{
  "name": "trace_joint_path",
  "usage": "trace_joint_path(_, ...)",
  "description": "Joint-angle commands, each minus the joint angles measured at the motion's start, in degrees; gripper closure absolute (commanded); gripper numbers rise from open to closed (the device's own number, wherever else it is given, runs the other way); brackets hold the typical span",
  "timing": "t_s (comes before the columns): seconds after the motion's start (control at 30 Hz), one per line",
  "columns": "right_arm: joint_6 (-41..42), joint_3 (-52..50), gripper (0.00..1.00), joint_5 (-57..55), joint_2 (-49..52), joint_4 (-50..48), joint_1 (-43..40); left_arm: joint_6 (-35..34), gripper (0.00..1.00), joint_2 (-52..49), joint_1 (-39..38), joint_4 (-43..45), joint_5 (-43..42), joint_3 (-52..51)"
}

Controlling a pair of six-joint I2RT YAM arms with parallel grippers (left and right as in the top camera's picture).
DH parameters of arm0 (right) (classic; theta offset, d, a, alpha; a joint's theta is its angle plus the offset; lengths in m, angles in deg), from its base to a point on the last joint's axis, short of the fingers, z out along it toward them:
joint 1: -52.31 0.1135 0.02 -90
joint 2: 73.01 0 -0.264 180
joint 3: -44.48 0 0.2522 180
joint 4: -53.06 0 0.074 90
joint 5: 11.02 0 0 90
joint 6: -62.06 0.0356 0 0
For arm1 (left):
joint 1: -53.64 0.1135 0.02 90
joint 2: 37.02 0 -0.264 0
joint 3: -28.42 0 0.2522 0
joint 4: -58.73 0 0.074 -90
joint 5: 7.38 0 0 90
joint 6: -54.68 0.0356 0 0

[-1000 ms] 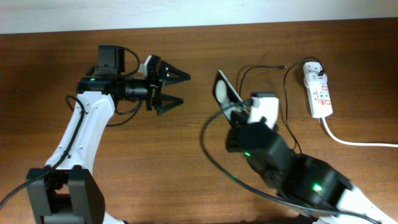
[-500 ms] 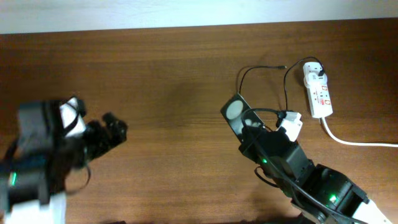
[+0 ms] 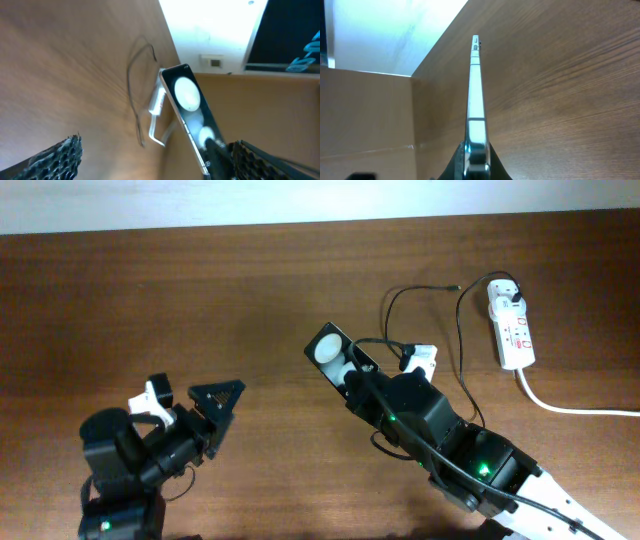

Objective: Plug charger to phone and switch on socket
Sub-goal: 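Grasp the black USB-C cable end with the right gripper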

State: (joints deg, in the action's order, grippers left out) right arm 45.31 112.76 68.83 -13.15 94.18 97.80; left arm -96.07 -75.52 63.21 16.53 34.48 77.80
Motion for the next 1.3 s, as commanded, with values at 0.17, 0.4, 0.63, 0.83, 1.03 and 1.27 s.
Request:
trace_joint_path(0.17, 6.99, 0.37, 0.96, 10.97, 4.09, -7.21, -0.13, -32.37, 0.03, -12.39, -1.31, 24.26, -13.55, -3.17)
trace_joint_path(0.4, 11.32, 0.39, 0.96, 15.28, 5.25, -13.03, -0.13, -35.19, 0.25, -14.03, -5.25, 25.42, -10.1, -3.17)
trace_joint_path(0.63, 17.73, 0.39, 0.96, 23.28, 5.25, -13.29, -0.13, -38.25, 0.35, -14.03, -11.56, 30.16, -2.14, -3.17)
trace_joint_path(0.83, 20.52, 0.37, 0.96, 25.35, 5.25, -13.29, -0.13, -41.66, 0.43, -14.05, -17.62, 34.42, 4.76, -3.17)
trace_joint_path(1.03, 20.5, 0.37, 0.96, 24.52, 5.25, -13.29, -0.13, -41.68, 0.58, -14.05, -18.73, 34.45, 5.62, -3.17)
trace_joint_path(1.27, 20.52, 0.39, 0.96, 24.57, 5.25, -13.29, -0.13, -44.48, 0.99, -14.03, -18.73, 34.42, 5.81, -3.17)
